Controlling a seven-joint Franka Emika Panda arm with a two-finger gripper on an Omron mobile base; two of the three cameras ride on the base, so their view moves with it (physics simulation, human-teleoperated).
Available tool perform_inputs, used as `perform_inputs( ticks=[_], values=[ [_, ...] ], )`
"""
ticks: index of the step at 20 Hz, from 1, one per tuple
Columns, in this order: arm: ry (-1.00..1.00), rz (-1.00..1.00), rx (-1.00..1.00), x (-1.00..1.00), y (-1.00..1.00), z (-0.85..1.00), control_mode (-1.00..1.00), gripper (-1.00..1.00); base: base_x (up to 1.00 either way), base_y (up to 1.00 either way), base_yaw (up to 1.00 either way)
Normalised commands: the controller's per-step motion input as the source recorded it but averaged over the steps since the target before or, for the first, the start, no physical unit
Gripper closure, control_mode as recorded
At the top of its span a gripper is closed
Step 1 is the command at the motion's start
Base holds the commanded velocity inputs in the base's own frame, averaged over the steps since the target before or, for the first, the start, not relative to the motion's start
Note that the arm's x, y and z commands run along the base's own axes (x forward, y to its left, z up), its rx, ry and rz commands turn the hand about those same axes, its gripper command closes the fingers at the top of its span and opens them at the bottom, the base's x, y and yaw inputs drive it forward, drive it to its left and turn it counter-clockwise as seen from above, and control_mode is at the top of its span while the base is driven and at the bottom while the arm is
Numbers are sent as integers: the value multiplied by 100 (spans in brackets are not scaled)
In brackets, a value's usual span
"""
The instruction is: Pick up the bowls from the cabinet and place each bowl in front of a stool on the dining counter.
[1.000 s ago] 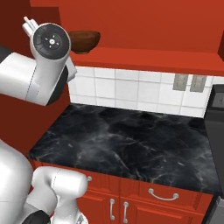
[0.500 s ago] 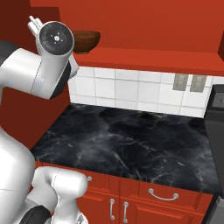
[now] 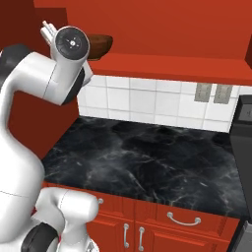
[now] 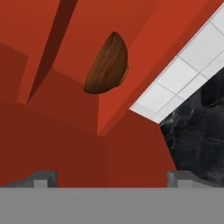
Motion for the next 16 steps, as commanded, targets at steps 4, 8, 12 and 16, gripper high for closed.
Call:
perform_inputs(
  ticks=[4,8,12,16],
  values=[
    [0,0,0,49,0,-13,-100,-100,0,0,0],
    [2,0,0,48,0,0,-100,-100,0,0,0],
    [4,0,0,46,5,0,-100,-100,0,0,0],
    [5,0,0,47,8,0,-100,-100,0,0,0]
  ],
)
